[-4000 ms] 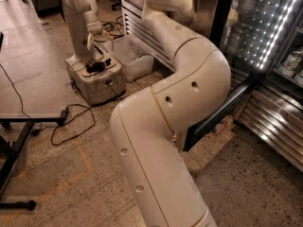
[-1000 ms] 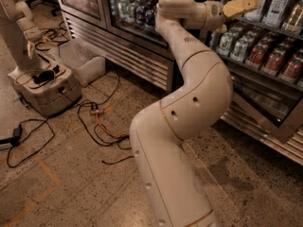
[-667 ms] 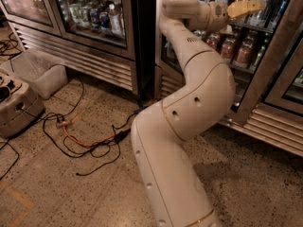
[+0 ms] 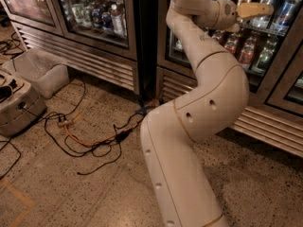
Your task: Close left fridge door
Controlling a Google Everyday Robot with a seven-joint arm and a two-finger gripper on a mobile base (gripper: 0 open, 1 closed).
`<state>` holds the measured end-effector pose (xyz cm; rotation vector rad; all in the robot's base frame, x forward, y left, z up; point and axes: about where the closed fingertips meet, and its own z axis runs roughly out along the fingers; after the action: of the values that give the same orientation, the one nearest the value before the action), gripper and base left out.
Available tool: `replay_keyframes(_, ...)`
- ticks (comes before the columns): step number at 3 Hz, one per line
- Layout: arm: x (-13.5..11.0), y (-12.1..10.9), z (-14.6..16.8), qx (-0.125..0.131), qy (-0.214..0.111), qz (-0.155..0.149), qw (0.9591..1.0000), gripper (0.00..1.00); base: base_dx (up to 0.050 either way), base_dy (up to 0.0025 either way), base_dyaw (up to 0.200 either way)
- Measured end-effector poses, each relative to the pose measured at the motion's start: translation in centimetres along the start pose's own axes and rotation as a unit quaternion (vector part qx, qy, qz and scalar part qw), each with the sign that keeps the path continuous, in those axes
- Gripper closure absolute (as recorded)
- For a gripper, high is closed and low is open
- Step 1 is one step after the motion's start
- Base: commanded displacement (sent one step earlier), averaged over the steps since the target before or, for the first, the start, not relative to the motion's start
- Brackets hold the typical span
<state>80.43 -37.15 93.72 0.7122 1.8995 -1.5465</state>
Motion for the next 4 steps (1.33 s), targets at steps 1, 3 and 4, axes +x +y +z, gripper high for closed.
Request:
replay_keyframes(1,-0.4,0.6,1.0,-0.050,0.007,0.008,0.9987,0.42,0.000,0.00000,0.000)
replay_keyframes(3,-2.0,1.2,5.7,-0.292,0.000,0.020,0.9563,0.96,0.000,0.00000,0.000)
replay_keyframes(4,-2.7,2.1,4.8,-0.300,-0.012,0.026,0.9536,1.00,0.000,0.00000,0.000)
